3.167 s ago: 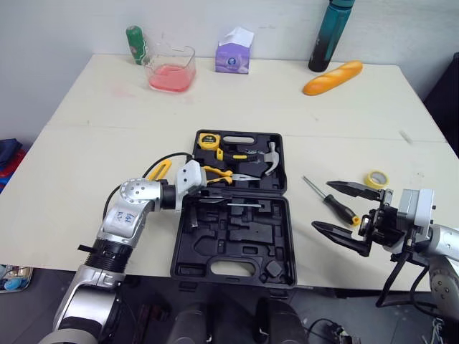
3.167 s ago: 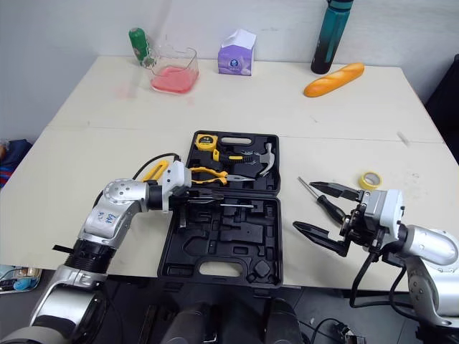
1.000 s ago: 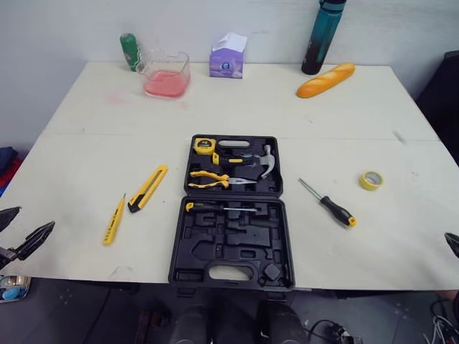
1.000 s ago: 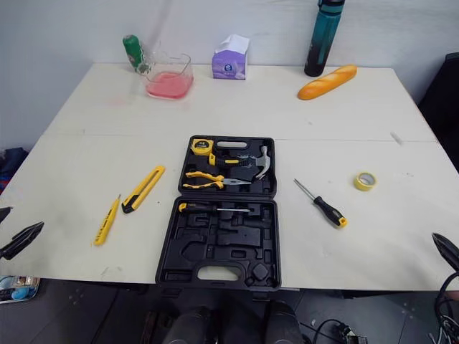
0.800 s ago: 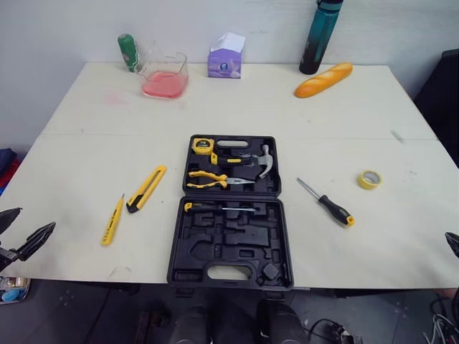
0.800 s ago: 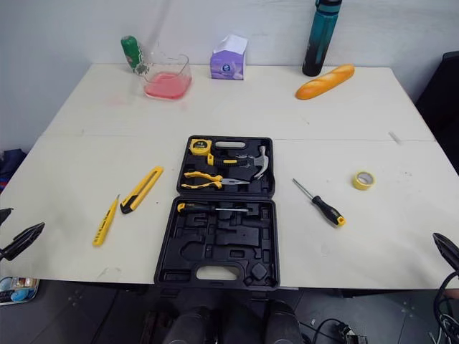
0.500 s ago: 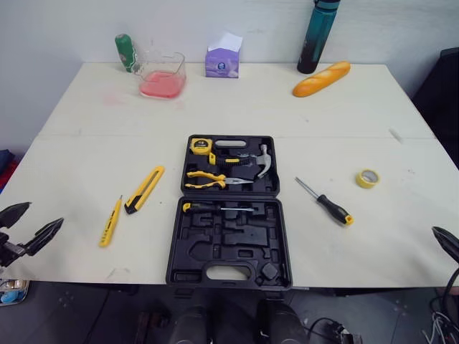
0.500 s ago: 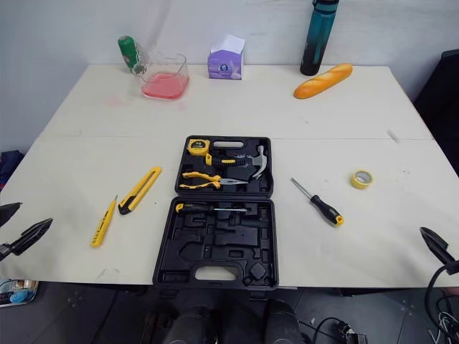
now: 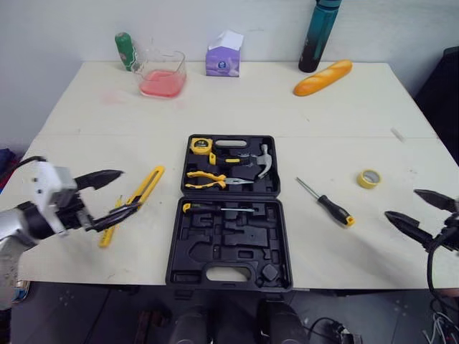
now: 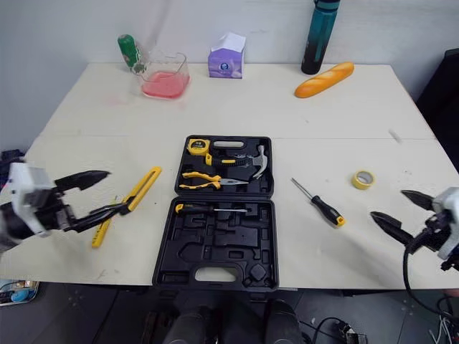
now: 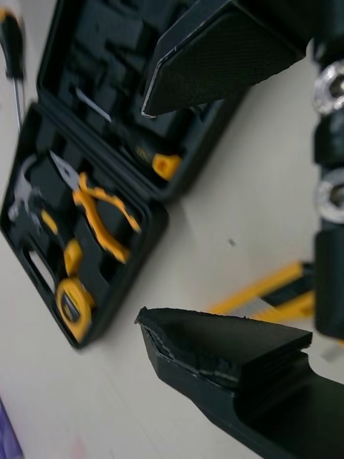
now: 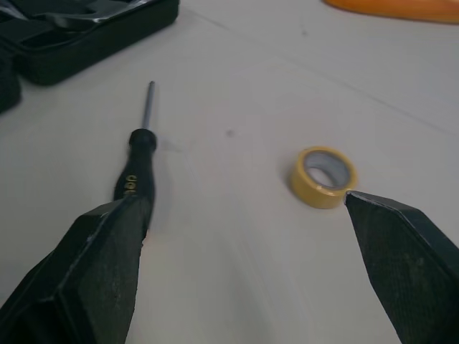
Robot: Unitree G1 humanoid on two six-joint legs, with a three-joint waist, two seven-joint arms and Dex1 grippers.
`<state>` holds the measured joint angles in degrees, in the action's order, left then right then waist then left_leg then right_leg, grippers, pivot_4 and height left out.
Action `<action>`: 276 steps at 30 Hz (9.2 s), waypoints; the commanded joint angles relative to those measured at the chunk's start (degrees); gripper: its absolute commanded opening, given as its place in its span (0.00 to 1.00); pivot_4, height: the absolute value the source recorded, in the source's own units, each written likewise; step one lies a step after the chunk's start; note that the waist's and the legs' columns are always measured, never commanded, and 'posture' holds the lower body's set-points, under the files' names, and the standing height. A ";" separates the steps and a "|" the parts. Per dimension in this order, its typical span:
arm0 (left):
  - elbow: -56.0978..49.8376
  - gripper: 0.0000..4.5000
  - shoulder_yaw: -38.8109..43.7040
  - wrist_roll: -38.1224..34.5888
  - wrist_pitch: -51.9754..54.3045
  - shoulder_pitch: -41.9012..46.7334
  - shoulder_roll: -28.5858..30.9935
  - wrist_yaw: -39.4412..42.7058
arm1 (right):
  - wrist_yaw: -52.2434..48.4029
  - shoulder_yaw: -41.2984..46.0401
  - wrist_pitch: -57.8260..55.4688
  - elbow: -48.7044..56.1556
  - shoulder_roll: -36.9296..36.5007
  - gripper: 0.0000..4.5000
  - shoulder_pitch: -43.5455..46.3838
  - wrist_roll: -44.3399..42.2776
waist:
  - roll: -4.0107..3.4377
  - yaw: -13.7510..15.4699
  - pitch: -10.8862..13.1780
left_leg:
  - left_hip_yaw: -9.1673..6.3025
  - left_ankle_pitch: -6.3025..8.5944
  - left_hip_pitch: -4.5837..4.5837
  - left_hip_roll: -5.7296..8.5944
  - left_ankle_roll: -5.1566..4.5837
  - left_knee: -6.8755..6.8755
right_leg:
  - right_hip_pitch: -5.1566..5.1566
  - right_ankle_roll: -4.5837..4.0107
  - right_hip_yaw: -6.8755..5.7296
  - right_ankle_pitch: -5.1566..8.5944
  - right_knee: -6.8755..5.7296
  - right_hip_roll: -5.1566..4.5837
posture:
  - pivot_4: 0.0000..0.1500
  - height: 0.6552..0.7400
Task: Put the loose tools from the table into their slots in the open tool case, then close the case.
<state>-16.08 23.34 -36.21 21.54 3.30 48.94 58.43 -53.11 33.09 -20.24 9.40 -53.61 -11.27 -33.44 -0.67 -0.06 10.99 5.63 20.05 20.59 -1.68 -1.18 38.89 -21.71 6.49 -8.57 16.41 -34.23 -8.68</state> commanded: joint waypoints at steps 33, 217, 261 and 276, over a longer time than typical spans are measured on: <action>-12.83 0.99 -15.69 -7.10 7.34 11.77 0.02 7.01 | 7.76 -21.58 -20.60 3.25 1.41 1.00 14.49 5.94 | 0.05 1.36 0.01 | 0.48 -0.21 0.62 0.00 -0.03 0.24 | -0.90 0.06 0.29 -0.05 -0.37 0.29 | 1.00 1.00; -9.79 1.00 8.09 -0.50 3.02 -14.09 -1.19 -1.38 | -28.23 -34.98 5.93 -4.89 26.40 0.01 39.17 -3.56 | 1.09 -1.41 -0.69 | 1.26 -0.14 0.65 -0.12 0.02 0.29 | -1.83 -0.28 1.01 0.07 -1.26 0.19 | 1.00 1.00; 17.98 1.00 34.63 5.68 -11.92 -26.04 -4.07 -13.18 | -19.23 -12.41 39.59 -55.77 -0.78 0.99 39.03 13.21 | 0.81 -3.06 -0.51 | 1.59 0.04 0.50 -0.45 0.16 0.21 | -1.91 -0.35 1.07 0.10 -1.22 0.10 | 1.00 1.00; -18.37 1.00 31.41 -10.25 35.49 -27.20 -4.28 -38.24 | -27.79 -20.26 26.11 -18.84 11.41 0.99 34.65 0.70 | 0.84 -1.45 -0.53 | 1.37 0.00 0.47 -0.55 0.30 0.23 | -1.87 -0.43 1.58 0.14 -1.30 0.14 | 1.00 1.00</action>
<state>-31.30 55.13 -45.50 51.62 -25.06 43.82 25.75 -79.49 13.06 5.06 -11.79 -43.01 21.85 -30.71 0.17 -1.51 10.46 6.98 20.03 21.06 -2.21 -0.86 39.13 -23.57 6.05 -7.00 16.56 -35.54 -8.47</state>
